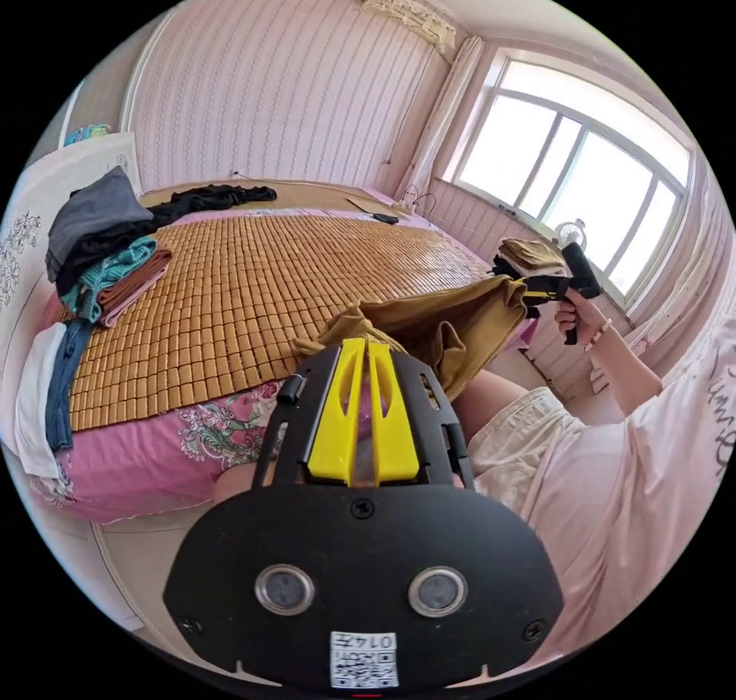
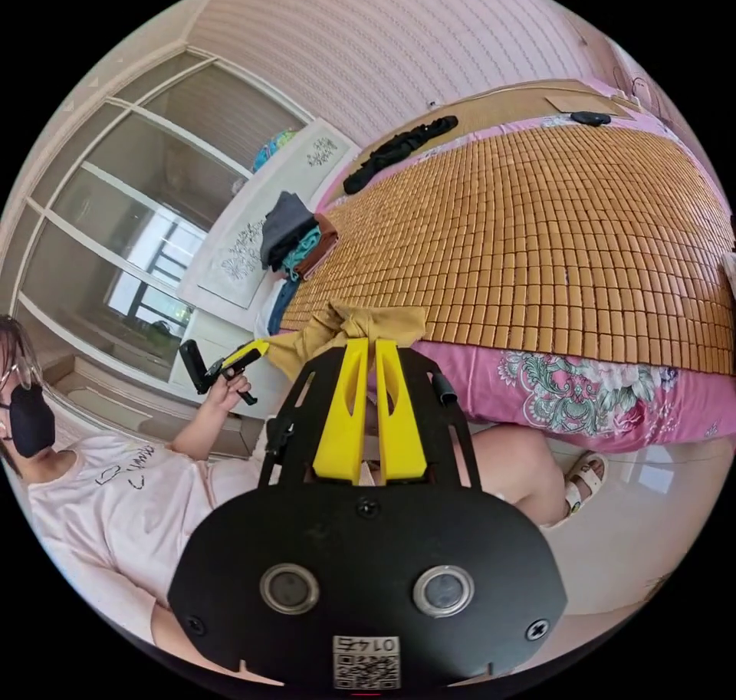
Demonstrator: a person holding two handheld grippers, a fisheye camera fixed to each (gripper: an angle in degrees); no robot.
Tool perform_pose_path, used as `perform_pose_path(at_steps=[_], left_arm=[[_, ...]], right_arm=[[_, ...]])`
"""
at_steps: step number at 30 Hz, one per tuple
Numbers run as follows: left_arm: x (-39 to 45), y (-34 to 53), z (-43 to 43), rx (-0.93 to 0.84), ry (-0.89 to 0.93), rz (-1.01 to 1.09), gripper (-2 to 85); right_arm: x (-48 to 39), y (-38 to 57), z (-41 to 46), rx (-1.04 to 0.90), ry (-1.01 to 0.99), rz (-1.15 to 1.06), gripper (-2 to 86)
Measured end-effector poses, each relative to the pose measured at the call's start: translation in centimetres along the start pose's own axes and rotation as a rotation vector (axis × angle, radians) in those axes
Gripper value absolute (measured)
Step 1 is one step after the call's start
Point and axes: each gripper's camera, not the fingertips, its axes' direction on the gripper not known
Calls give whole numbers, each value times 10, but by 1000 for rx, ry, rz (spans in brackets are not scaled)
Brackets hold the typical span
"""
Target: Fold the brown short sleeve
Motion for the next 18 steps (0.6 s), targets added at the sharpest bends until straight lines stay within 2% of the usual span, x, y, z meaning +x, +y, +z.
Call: perform_pose_path(at_steps=[6,10,13,18], left_arm=[[18,31,-114,148,-85,-29,-10],[31,42,-184,353,-107,-64,-10],[50,35,-224,410,-164,-12,-10],[87,29,-286,538,-208,74,-10]], right_arm=[[22,43,-48,56,-114,-2,7],[26,57,-63,27,-117,-45,7],[15,66,-84,50,-168,-122,7],[-25,83,-144,154,-114,-312,6]])
